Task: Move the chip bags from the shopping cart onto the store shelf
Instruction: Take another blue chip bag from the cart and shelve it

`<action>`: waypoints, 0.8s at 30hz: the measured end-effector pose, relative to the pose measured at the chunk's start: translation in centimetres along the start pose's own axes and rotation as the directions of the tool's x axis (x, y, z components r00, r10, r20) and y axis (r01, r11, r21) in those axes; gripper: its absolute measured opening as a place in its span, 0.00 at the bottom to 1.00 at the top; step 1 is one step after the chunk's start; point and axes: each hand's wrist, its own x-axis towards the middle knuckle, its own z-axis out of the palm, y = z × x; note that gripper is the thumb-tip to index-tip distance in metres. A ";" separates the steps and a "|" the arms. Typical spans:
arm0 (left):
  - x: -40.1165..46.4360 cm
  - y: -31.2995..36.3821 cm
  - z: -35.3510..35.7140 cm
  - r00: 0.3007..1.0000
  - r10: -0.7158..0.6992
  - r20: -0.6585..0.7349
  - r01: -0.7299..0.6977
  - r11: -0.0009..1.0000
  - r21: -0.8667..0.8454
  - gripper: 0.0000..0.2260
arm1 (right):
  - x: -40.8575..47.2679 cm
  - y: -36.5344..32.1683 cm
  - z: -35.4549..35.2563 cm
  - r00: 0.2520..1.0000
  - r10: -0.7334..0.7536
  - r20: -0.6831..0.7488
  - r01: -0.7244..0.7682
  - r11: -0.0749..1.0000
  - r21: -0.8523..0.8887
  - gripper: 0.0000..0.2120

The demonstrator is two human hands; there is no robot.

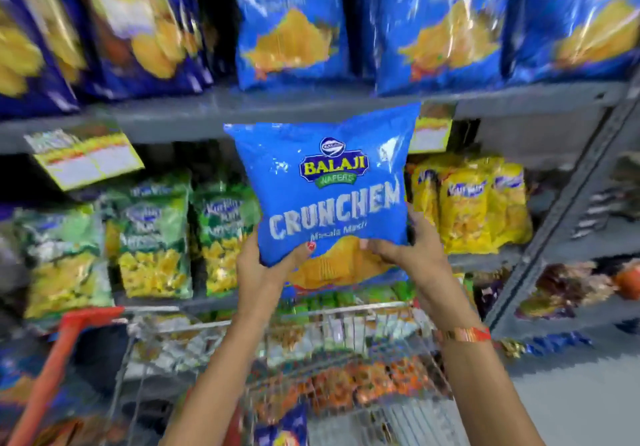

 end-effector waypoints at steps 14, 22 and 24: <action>10.5 16.1 0.9 0.943 0.329 -0.049 -0.333 0.933 -0.139 0.24 | 9.3 -16.4 3.7 0.945 -0.325 0.023 0.320 0.939 0.123 0.18; 18.9 18.6 1.4 0.955 0.288 -0.066 -0.294 0.947 -0.127 0.28 | 15.6 -18.8 7.3 0.929 -0.353 -0.112 0.364 0.926 0.100 0.30; 20.3 17.9 1.4 0.963 0.260 -0.072 -0.268 0.953 -0.143 0.28 | 16.7 -18.1 8.0 0.921 -0.362 -0.147 0.372 0.927 0.048 0.32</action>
